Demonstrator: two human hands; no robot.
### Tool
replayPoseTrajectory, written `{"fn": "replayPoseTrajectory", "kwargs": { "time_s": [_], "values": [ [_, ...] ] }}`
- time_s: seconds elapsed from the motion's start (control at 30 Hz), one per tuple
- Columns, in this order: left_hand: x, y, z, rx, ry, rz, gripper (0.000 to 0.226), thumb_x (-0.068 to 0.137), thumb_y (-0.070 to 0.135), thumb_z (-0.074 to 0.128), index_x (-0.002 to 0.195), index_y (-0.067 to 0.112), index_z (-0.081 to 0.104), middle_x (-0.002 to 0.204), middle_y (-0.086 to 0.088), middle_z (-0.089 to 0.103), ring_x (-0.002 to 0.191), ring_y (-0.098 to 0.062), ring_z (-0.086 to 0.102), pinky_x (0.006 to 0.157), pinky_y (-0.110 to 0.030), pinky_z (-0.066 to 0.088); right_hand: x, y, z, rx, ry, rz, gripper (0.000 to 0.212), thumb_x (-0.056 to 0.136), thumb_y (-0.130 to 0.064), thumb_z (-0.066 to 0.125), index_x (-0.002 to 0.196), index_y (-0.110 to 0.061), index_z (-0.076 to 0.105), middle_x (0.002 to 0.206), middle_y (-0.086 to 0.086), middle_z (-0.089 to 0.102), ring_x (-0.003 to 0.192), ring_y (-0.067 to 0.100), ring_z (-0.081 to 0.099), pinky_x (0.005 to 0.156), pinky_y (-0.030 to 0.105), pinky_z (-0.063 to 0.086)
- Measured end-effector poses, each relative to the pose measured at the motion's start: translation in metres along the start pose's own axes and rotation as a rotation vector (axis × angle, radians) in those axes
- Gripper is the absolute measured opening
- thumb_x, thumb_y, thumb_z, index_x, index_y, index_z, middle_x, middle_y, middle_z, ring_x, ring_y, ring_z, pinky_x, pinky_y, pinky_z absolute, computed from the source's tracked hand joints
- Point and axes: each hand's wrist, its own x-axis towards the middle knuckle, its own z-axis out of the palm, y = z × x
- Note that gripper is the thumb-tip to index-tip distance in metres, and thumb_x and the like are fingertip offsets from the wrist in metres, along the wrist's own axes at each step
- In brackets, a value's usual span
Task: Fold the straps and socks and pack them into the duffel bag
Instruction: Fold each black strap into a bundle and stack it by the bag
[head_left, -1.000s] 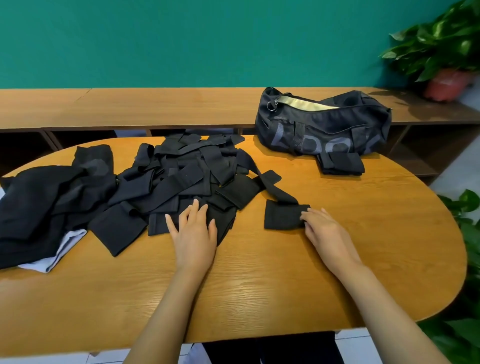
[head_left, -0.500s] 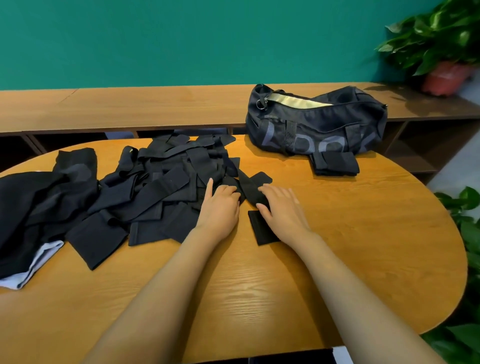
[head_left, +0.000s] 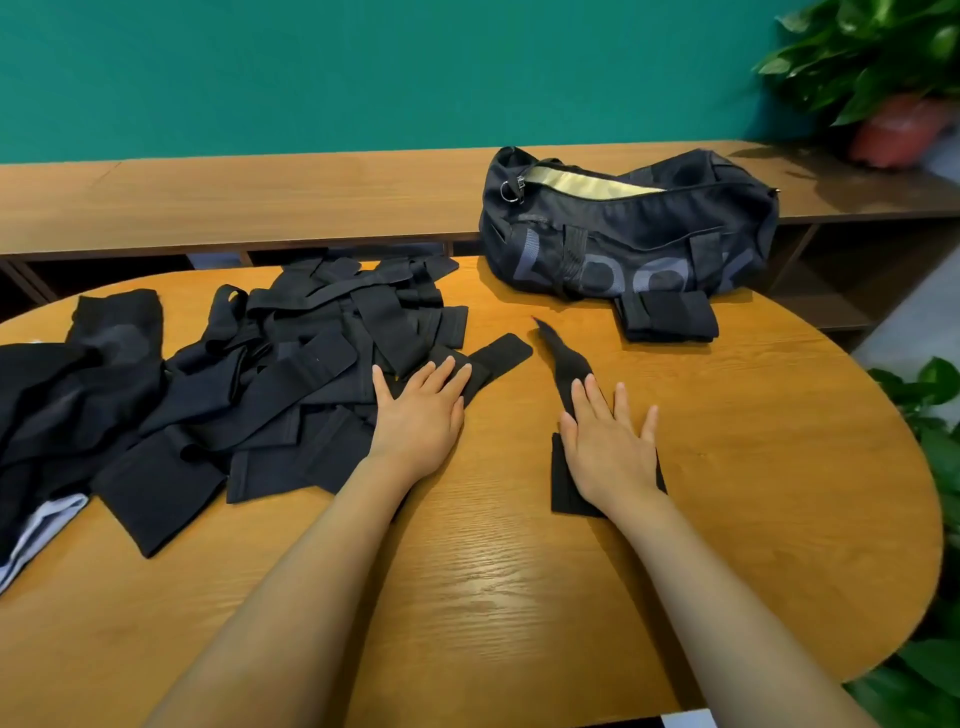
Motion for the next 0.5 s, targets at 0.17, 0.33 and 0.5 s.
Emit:
{"fn": "replayPoseTrajectory", "kwargs": {
  "time_s": [0.17, 0.33, 0.5],
  "values": [
    [-0.001, 0.003, -0.003, 0.080, 0.015, 0.006, 0.049, 0.106, 0.037, 0.022, 0.154, 0.030, 0.019, 0.161, 0.006, 0.019, 0.147, -0.013, 0.018, 0.111, -0.065, -0.012, -0.017, 0.001, -0.003, 0.126, -0.064, -0.126, 0.058, 0.104, -0.048, 0.016, 0.156, -0.029, -0.001, 0.163, -0.008, -0.011, 0.147, 0.023, -0.021, 0.116, 0.056, -0.011],
    [-0.018, 0.022, -0.014, 0.066, 0.137, 0.061, 0.048, 0.104, 0.034, 0.033, 0.151, 0.028, 0.030, 0.157, 0.003, 0.030, 0.146, -0.019, 0.023, 0.113, -0.064, -0.011, -0.059, 0.013, -0.017, 0.408, 0.039, -0.300, 0.059, 0.101, -0.049, 0.032, 0.154, -0.039, 0.008, 0.160, -0.022, -0.006, 0.144, 0.003, -0.023, 0.118, 0.047, -0.017],
    [-0.086, 0.065, -0.020, -0.291, 0.146, 0.239, 0.051, 0.094, 0.054, 0.041, 0.142, 0.036, 0.044, 0.146, 0.018, 0.043, 0.140, -0.006, 0.028, 0.116, -0.052, -0.017, -0.099, 0.048, -0.009, 0.258, 0.083, -0.311, 0.066, 0.090, -0.072, 0.026, 0.149, -0.043, 0.027, 0.159, -0.026, 0.006, 0.145, -0.003, -0.017, 0.116, 0.044, -0.021]
  ]
}}
